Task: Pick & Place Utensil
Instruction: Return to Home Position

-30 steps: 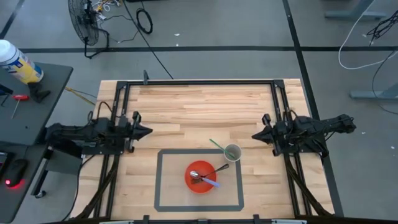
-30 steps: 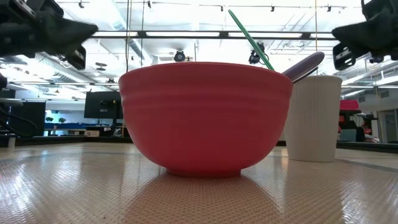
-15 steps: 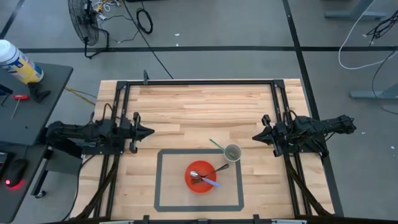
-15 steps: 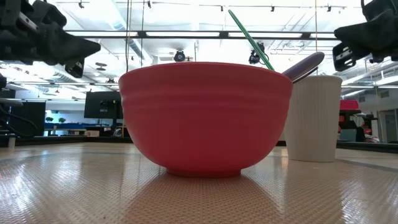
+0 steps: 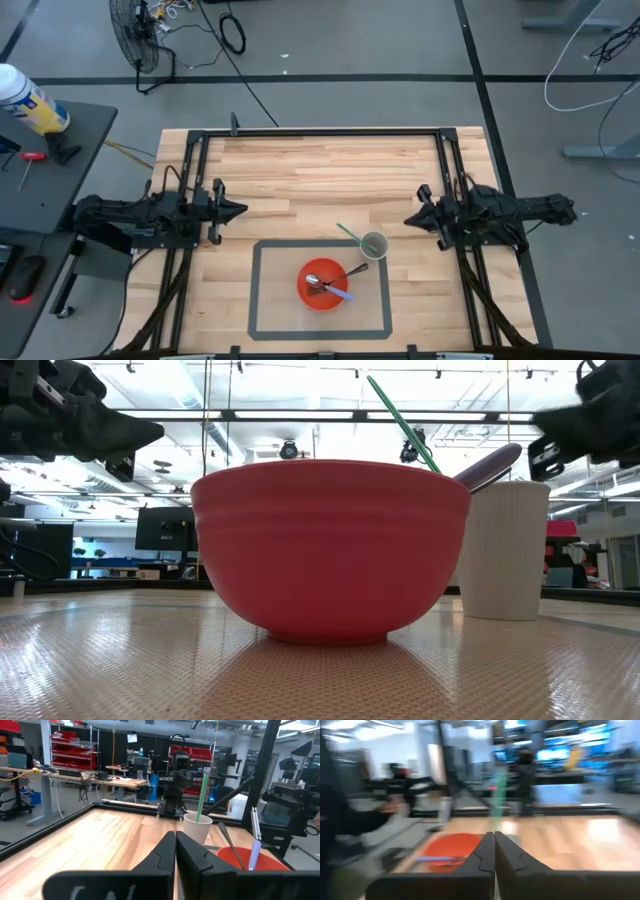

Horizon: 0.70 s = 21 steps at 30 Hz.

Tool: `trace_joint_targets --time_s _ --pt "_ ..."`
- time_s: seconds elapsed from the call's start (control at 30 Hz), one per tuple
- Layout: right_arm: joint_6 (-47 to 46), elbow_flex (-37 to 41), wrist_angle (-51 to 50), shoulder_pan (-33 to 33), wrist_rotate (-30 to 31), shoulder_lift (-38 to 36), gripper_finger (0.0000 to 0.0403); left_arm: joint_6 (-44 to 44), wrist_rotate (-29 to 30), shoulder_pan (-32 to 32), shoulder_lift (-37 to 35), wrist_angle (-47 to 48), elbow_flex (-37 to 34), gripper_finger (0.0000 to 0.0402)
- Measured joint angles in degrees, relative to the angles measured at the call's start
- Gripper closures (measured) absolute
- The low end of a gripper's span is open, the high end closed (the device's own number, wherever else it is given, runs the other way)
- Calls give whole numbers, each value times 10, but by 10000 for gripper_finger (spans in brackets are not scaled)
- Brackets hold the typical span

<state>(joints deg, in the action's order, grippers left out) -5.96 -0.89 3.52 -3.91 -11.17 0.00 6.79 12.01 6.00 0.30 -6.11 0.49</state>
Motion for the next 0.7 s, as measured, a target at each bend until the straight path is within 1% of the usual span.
trace_joint_targets --time_s 0.07,0.13,0.27,0.37,0.6,0.7 --pt "10 0 -1 16 26 0 401 -4 0 0 0 0 0 383" --pt "18 0 2 24 29 0 401 -2 -5 0 0 0 0 386" --pt "18 0 -1 24 58 4 401 4 -36 0 1 7 0 393" --pt "0 0 10 24 74 4 397 10 -42 0 1 11 0 393" --pt "-15 0 16 24 93 4 391 20 -41 0 1 18 0 388" --pt "-31 -1 -17 24 107 4 390 51 -16 0 1 19 0 388"
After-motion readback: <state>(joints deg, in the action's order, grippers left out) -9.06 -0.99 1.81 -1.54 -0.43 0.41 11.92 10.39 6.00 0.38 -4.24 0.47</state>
